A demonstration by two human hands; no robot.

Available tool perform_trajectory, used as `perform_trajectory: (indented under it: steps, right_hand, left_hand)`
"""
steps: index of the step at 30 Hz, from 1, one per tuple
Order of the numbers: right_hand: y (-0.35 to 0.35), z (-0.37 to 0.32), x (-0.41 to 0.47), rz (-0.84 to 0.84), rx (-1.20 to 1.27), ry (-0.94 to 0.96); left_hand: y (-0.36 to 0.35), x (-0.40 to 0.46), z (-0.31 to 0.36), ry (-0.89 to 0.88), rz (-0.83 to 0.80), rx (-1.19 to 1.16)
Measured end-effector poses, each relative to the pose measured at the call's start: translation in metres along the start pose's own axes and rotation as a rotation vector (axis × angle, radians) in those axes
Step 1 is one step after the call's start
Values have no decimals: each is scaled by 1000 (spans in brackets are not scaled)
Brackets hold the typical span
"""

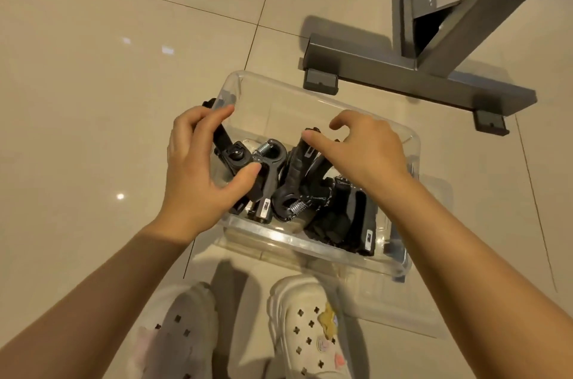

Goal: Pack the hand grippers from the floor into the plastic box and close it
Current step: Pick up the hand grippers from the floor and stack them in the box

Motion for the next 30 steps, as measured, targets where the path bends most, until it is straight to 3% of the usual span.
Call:
perform_trajectory:
  steps: [13, 18, 23, 30]
  right_hand:
    - [-57, 22, -32, -251, -48, 415]
    - [-96, 2, -43, -378, -318, 666]
    - [-101, -2, -38, -365, -398, 680]
    - [-98, 11, -39, -302, -381, 558]
  left_hand:
    - [-2, -3, 1, -39, 65, 64]
    - [-3, -3, 2, -68, 77, 114]
    - [-2, -2, 4, -70, 95, 132]
    - [-3, -4, 2, -77, 90, 181]
Point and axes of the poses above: each hand's wrist, its own x-axis towards the middle knuckle, its own y-axis out of the back of the hand, z = x × y, the point moved 8 cm from there along x, towards the middle knuckle, and after that the axes turned 13 degrees about z, right-handed, at the moved point
